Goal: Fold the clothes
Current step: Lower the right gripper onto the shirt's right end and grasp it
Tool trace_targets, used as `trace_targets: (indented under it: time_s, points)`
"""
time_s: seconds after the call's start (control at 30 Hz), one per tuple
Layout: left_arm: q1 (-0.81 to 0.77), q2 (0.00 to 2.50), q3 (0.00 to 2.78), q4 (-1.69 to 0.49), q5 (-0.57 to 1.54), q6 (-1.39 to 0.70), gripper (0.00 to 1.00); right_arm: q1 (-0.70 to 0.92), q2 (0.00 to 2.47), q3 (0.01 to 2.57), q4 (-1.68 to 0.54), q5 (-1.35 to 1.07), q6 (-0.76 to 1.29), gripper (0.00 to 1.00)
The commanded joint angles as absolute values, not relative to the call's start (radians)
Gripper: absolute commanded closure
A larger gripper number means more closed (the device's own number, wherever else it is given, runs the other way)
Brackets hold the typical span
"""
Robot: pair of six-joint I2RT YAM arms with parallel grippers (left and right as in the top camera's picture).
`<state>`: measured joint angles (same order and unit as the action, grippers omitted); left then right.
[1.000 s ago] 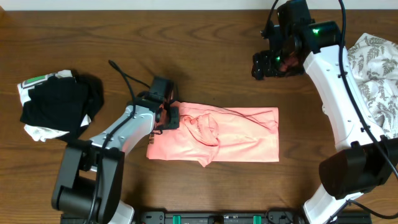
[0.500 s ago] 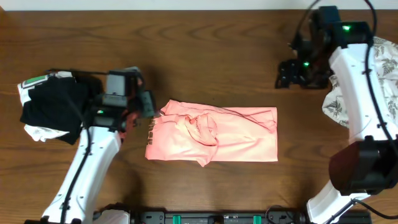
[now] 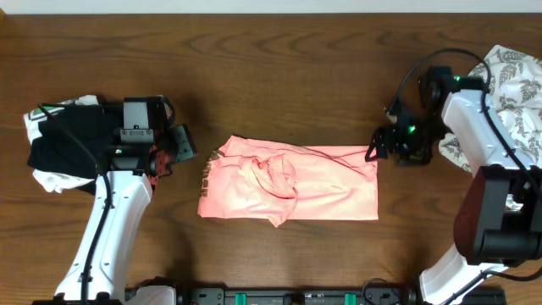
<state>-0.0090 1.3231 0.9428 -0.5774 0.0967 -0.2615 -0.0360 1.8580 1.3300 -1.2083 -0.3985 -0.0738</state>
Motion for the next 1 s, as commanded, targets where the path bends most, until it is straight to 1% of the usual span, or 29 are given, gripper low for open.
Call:
trace_targets:
  time_s: [0.0,0.2,0.47,0.63,0.97]
  points:
    - [-0.005,1.332,0.950,-0.580,0.085,-0.256,0.42,-0.040,1.854,1.247,-1.158,-0.431,-0.091,0.21]
    - [-0.005,1.332,0.950,-0.583,0.085,-0.256,0.42,-0.040,1.854,1.103,-1.019,-0.430,-0.063,0.21]
    - [-0.005,1.333,0.950,-0.590,0.085,-0.256,0.41,-0.039,1.854,0.996,-0.903,-0.430,-0.021,0.20]
    - [-0.005,1.333,0.950,-0.591,0.086,-0.256,0.42,-0.038,1.854,0.950,-0.866,-0.432,0.032,0.21]
    - [-0.005,1.333,0.949,-0.598,0.085,-0.256,0.42,-0.038,1.854,0.883,-0.825,-0.491,0.037,0.24]
